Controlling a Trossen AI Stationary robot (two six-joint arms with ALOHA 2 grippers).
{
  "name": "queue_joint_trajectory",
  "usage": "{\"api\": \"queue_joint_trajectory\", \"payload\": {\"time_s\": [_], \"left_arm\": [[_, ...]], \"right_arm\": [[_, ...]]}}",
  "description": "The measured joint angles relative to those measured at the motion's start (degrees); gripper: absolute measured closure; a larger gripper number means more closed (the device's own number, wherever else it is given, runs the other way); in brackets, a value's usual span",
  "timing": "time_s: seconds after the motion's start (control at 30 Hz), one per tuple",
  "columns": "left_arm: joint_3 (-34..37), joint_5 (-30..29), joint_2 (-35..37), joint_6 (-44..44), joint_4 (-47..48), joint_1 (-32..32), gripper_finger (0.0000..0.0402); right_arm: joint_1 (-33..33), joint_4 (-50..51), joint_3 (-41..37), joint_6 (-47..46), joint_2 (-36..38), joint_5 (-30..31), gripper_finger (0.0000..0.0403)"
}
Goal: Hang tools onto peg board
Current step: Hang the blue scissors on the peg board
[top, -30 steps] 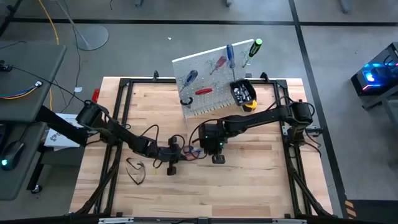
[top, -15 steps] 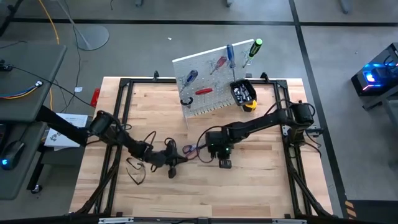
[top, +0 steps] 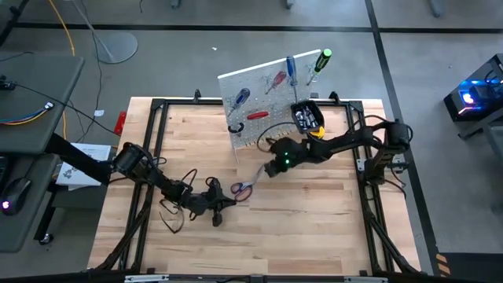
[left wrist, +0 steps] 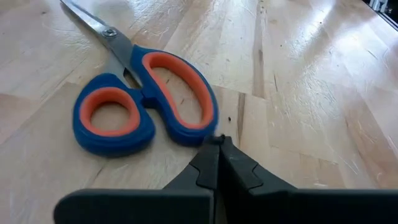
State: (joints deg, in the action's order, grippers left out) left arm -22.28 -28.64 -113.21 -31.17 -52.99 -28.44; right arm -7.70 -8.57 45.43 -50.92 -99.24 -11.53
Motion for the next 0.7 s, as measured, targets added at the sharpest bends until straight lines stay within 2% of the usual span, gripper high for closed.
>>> {"api": "queue_joint_trajectory", "payload": {"time_s": [0.17, 0.33, 0.47, 0.53, 0.7], "left_arm": [[-0.1, 0.5, 0.0, 0.2, 0.0, 0.8, 0.0401], [-0.7, 0.6, 0.0, 0.3, 0.8, 0.9, 0.0401], [-0.8, 1.8, 2.0, -0.1, 2.7, 1.1, 0.0401], [-0.8, 3.0, 4.6, 0.4, 5.1, 1.4, 0.0401], [-1.0, 3.2, 12.9, 1.9, 14.8, 1.6, 0.0402]], "right_arm": [[-2.9, -5.6, -2.7, -9.1, -1.8, 2.0, 0.0382], [-4.9, -6.2, -2.8, -18.9, -2.0, 4.0, 0.0294], [-5.8, -6.0, -2.8, -19.6, -2.0, 3.2, 0.0211], [-5.8, -5.9, -2.8, -19.6, -2.0, 2.3, 0.0183], [-5.7, -5.8, -2.8, -17.7, -2.0, 3.3, 0.0164]]}}
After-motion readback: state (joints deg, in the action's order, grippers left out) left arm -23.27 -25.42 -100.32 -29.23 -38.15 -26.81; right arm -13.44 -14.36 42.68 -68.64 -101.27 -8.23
